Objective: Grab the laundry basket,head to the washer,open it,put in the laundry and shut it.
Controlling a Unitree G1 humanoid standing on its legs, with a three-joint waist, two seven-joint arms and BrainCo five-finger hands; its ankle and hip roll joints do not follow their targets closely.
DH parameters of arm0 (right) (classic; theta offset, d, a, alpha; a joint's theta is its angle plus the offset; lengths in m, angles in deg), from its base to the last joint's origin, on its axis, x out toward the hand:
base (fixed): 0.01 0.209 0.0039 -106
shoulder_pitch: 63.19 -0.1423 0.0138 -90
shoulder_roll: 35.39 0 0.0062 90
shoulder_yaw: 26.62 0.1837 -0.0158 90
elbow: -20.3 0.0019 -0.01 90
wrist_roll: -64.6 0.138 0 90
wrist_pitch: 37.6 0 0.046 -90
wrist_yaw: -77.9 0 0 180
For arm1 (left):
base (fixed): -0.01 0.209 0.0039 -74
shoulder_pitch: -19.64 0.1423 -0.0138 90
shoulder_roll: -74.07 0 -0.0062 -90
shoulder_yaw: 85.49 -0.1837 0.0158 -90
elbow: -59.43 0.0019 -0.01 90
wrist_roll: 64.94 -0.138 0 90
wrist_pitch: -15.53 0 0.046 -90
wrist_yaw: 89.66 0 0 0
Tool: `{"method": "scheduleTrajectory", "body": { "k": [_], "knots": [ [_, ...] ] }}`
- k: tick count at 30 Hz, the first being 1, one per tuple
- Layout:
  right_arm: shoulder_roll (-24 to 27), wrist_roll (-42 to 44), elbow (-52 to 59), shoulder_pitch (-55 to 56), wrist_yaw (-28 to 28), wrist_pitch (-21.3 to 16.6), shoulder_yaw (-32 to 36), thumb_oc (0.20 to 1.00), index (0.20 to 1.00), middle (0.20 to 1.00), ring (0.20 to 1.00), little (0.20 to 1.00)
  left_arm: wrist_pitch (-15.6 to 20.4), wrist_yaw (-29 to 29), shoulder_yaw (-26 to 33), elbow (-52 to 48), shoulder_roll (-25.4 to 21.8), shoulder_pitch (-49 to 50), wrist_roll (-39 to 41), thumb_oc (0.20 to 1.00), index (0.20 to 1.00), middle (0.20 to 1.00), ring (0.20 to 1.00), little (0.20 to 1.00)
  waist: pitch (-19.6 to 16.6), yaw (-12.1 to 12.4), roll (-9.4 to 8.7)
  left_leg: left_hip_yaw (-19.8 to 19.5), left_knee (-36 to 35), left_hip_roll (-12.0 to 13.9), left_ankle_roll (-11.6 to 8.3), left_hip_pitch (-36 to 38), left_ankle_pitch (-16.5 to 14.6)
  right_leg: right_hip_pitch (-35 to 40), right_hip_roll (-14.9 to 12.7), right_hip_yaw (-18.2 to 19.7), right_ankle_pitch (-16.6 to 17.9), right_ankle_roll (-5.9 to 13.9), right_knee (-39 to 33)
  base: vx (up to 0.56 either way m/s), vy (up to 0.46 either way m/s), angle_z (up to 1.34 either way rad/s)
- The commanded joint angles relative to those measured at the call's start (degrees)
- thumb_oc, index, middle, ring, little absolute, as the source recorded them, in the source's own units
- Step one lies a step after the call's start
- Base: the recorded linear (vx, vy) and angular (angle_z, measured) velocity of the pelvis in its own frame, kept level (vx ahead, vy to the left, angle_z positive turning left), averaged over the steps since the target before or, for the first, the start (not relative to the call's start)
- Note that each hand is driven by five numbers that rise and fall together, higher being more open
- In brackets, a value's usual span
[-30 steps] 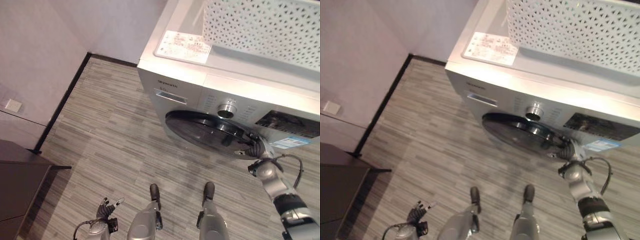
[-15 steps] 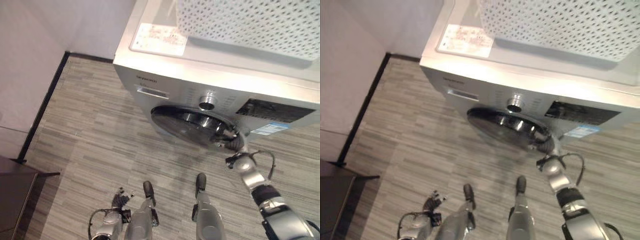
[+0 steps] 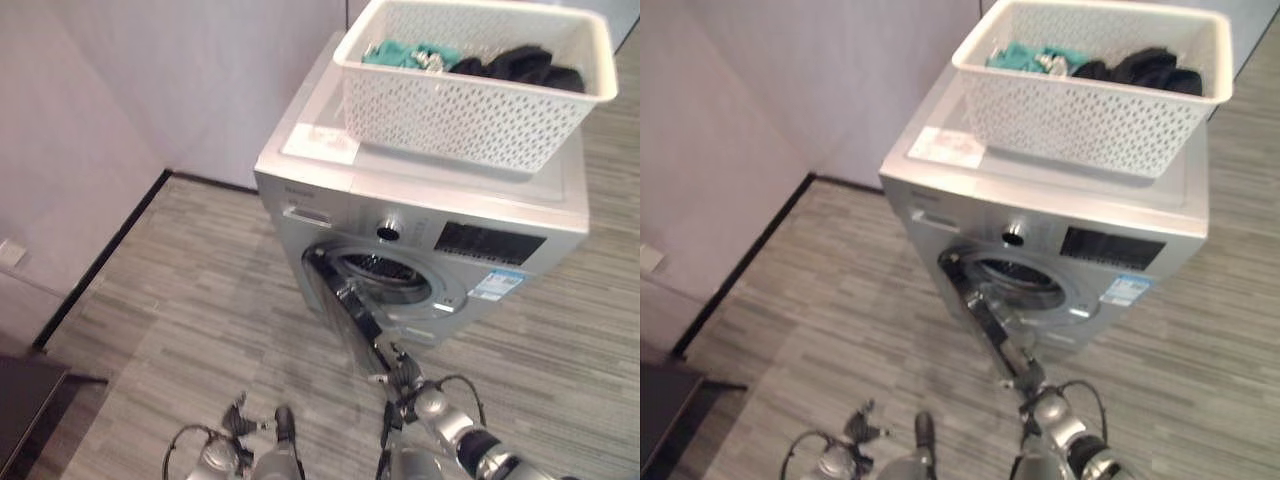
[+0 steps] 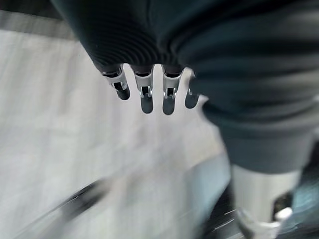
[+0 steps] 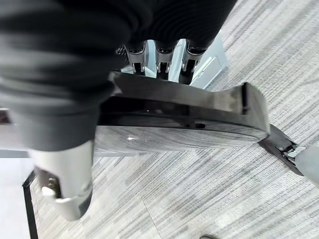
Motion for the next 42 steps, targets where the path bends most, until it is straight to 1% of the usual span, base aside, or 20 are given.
{"method": "scheduleTrajectory", "body": {
  "k": [1, 4, 5, 8, 11, 12, 13, 15, 16, 19, 22, 27, 30, 32, 35, 36, 37, 39, 40, 42],
  "knots": [
    [-9.41, -4.46, -8.15, -0.40, -7.35, 2.51, 1.51, 1.000, 1.000, 1.000, 1.000, 1.000, 5.62, 2.34, 6.55, -18.64, -12.68, 1.74, -13.37, 1.000, 1.000, 1.000, 1.000, 1.000, 3.00, 5.37, -0.47, -1.06, 0.70, -3.38, -0.95, 2.93, -3.46, 6.64, -8.30, 0.07, -5.13, 2.31, 0.60, 0.10, -0.063, -0.14],
    [-7.95, -4.50, -9.71, 2.13, -7.57, 2.16, 5.80, 1.000, 1.000, 1.000, 1.000, 1.000, 7.72, -1.84, 14.45, -30.67, -14.33, 7.63, -12.18, 1.000, 1.000, 1.000, 1.000, 1.000, 2.24, 5.82, -0.82, -1.36, 0.70, -3.42, -1.01, 3.34, -3.49, 7.53, -8.42, -0.38, -5.33, 2.34, 0.60, 0.06, -0.045, 0.83],
    [-7.83, -2.42, -11.54, 3.67, -9.53, 2.93, 8.90, 1.000, 1.000, 1.000, 1.000, 1.000, 8.72, -5.19, 18.50, -36.74, -11.89, 9.85, -4.32, 1.000, 1.000, 1.000, 1.000, 1.000, 1.42, 6.11, -1.07, -1.46, 0.70, -3.36, -1.08, 4.21, -4.09, 8.81, -8.49, -1.12, -5.82, 2.34, 0.60, 0.12, -0.084, 0.78],
    [-7.95, -1.91, -12.81, 3.09, -11.52, 3.49, 10.01, 1.000, 1.000, 1.000, 1.000, 1.000, 7.73, -8.54, 19.06, -39.56, -10.17, 9.99, -0.31, 1.000, 1.000, 1.000, 1.000, 1.000, 0.95, 6.31, -1.18, -1.73, 0.70, -3.35, -0.92, 4.73, -4.19, 9.39, -8.38, -1.23, -5.84, 2.25, 0.60, 0.04, -0.035, 0.21],
    [-10.44, 3.45, -13.70, 0.57, -15.68, 3.72, 10.50, 1.000, 1.000, 1.000, 1.000, 1.000, 6.41, -11.34, 17.10, -40.25, -9.66, 8.08, -0.98, 1.000, 1.000, 1.000, 1.000, 1.000, 0.72, 8.16, -0.47, -2.27, 0.70, -3.43, -0.61, 5.30, -4.66, 9.16, -8.17, -0.59, -6.03, 2.33, 0.60, 0.03, 0.011, 0.04],
    [-13.03, 7.30, -13.39, -0.91, -19.41, 3.83, 8.69, 1.000, 1.000, 1.000, 1.000, 1.000, 5.91, -13.96, 15.53, -40.81, -9.56, 7.63, -0.08, 1.000, 1.000, 1.000, 1.000, 1.000, 0.73, 9.99, 0.25, -2.29, 0.70, -3.44, -0.59, 5.43, -4.93, 9.04, -8.20, -0.78, -6.11, 2.51, 0.60, 0.00, 0.030, -0.32],
    [-13.02, 7.36, -13.41, -0.99, -19.44, 3.82, 8.69, 1.000, 1.000, 1.000, 1.000, 1.000, 5.89, -13.99, 15.57, -40.83, -9.57, 7.58, -0.05, 1.000, 1.000, 1.000, 1.000, 1.000, 0.73, 10.02, 0.19, -2.26, 0.70, -3.50, -0.53, 5.21, -4.65, 8.79, -8.26, -0.72, -5.85, 2.46, 0.60, 0.00, 0.027, -0.24],
    [-16.03, 15.78, -12.98, -2.79, -21.73, 4.08, 8.96, 1.000, 1.000, 1.000, 1.000, 1.000, 5.81, -16.02, 13.00, -40.70, -9.79, 6.72, 1.44, 1.000, 1.000, 1.000, 1.000, 1.000, 1.25, 11.31, 1.00, -2.21, 0.70, -3.42, -0.62, 5.06, -4.60, 8.86, -8.39, -1.08, -5.89, 2.55, 0.60, -0.05, 0.031, -0.07],
    [-17.71, 22.19, -12.78, -4.98, -21.88, 3.28, 9.94, 1.000, 1.000, 1.000, 1.000, 1.000, 5.94, -17.52, 9.62, -40.80, -10.19, 4.38, 3.57, 1.000, 1.000, 1.000, 1.000, 1.000, 2.28, 11.97, 1.96, -2.43, 0.70, -3.49, -0.86, 4.10, -4.09, 8.51, -8.66, -1.57, -5.82, 2.69, 0.60, -0.09, 0.038, 0.00],
    [-18.26, 28.32, -10.95, -5.94, -22.75, 2.37, 10.67, 1.000, 1.000, 1.000, 1.000, 1.000, 6.21, -18.91, 5.82, -40.08, -10.49, 1.36, 7.76, 1.000, 1.000, 1.000, 1.000, 1.000, 2.90, 11.88, 2.45, -3.12, 0.70, -3.72, -1.07, 2.80, -3.22, 7.96, -8.96, -2.32, -5.47, 2.70, 0.60, -0.06, 0.029, 0.23],
    [-17.36, 41.10, -8.70, -2.87, -26.65, 2.55, 13.32, 1.000, 1.000, 1.000, 1.000, 1.000, 7.06, -21.42, 2.72, -38.84, -9.50, -0.12, 17.76, 1.000, 1.000, 1.000, 1.000, 1.000, 3.18, 11.21, 2.35, -3.51, 0.70, -4.08, -1.12, 2.23, -3.39, 8.17, -9.30, -3.08, -5.38, 2.93, 0.60, 0.02, 0.040, 0.35],
    [-13.99, 36.43, -14.20, -1.78, -24.73, 1.48, 16.01, 1.000, 1.000, 1.000, 1.000, 1.000, 6.95, -24.22, 3.58, -41.07, -8.72, -0.07, 28.75, 1.000, 1.000, 1.000, 1.000, 1.000, 2.78, 10.72, 1.88, -3.92, 0.70, -4.87, -0.89, 1.84, -3.53, 8.65, -10.02, -3.99, -5.30, 3.19, 0.60, 0.02, 0.014, 0.06],
    [-11.00, 28.46, -16.89, 0.98, -25.26, 2.08, 16.83, 1.000, 1.000, 1.000, 1.000, 1.000, 5.46, -28.35, 2.58, -40.61, -7.47, -0.70, 38.23, 1.000, 1.000, 1.000, 1.000, 1.000, 2.07, 9.24, 1.34, -3.93, 0.70, -5.44, -0.60, 2.00, -3.89, 9.05, -10.52, -4.16, -5.16, 3.34, 0.60, 0.05, 0.038, 0.08],
    [-8.68, 21.70, -18.02, 3.24, -25.53, 2.08, 16.99, 1.000, 1.000, 1.000, 1.000, 1.000, 3.03, -32.79, -0.73, -38.77, -8.44, -2.07, 43.76, 1.000, 1.000, 1.000, 1.000, 1.000, 1.56, 7.41, 0.71, -3.57, 0.70, -5.62, -0.38, 2.38, -4.26, 9.13, -10.76, -3.79, -5.01, 3.53, 0.60, 0.09, 0.056, 0.10],
    [-4.53, 10.40, -19.79, 6.51, -25.37, 1.87, 16.50, 1.000, 1.000, 1.000, 1.000, 1.000, -1.49, -39.43, -9.47, -30.86, -9.70, -6.37, 49.15, 1.000, 1.000, 1.000, 1.000, 1.000, 0.68, 4.14, -1.04, -2.78, 0.70, -5.85, -0.03, 3.33, -4.94, 9.25, -10.74, -2.75, -4.95, 3.84, 0.60, 0.11, 0.042, -0.09],
    [-2.67, 4.99, -19.89, 7.31, -24.83, 1.50, 15.45, 1.000, 1.000, 1.000, 1.000, 1.000, -3.61, -42.28, -14.03, -25.95, -9.72, -9.52, 50.50, 1.000, 1.000, 1.000, 1.000, 1.000, 0.66, 2.22, -2.01, -2.32, 0.70, -5.84, 0.04, 3.56, -5.18, 8.98, -10.63, -2.20, -4.83, 3.93, 0.60, 0.06, 0.012, -0.30],
    [-2.62, 4.94, -19.88, 7.30, -24.83, 1.49, 15.57, 1.000, 1.000, 1.000, 1.000, 1.000, -3.50, -42.37, -14.18, -25.72, -9.61, -9.72, 50.49, 1.000, 1.000, 1.000, 1.000, 1.000, 0.67, 2.36, -1.96, -2.28, 0.70, -5.83, 0.05, 3.56, -5.20, 8.95, -10.63, -2.16, -4.82, 3.93, 0.60, 0.04, 0.022, -0.35],
    [-0.03, 0.75, -19.89, 7.08, -23.60, 1.23, 15.21, 1.000, 1.000, 1.000, 1.000, 1.000, -2.17, -42.67, -21.33, -19.44, -10.07, -17.73, 46.08, 1.000, 1.000, 1.000, 1.000, 1.000, 0.87, 0.07, -3.21, -2.22, 0.70, -5.90, 0.26, 3.13, -5.26, 7.72, -10.37, -1.07, -4.56, 4.00, 0.60, 0.00, 0.010, -0.37],
    [1.07, -0.79, -19.65, 6.91, -23.07, 1.03, 14.40, 1.000, 1.000, 1.000, 1.000, 1.000, -2.06, -42.61, -27.24, -13.15, -8.72, -24.67, 41.41, 1.000, 1.000, 1.000, 1.000, 1.000, 1.32, -1.70, -3.96, -2.20, 0.70, -5.80, 0.25, 2.58, -5.34, 6.80, -10.07, -0.47, -4.52, 4.09, 0.60, -0.03, 0.004, -0.21],
    [1.43, -0.55, -18.77, 6.49, -22.69, 1.27, 13.37, 1.000, 1.000, 1.000, 1.000, 1.000, -1.52, -41.84, -30.13, -4.23, -3.11, -30.24, 38.79, 1.000, 1.000, 1.000, 1.000, 1.000, 1.71, -3.34, -4.80, -1.84, 0.70, -5.69, 0.31, 1.65, -5.14, 5.29, -9.72, 0.48, -4.21, 4.07, 0.60, -0.04, 0.004, 0.03]
  ]
}}
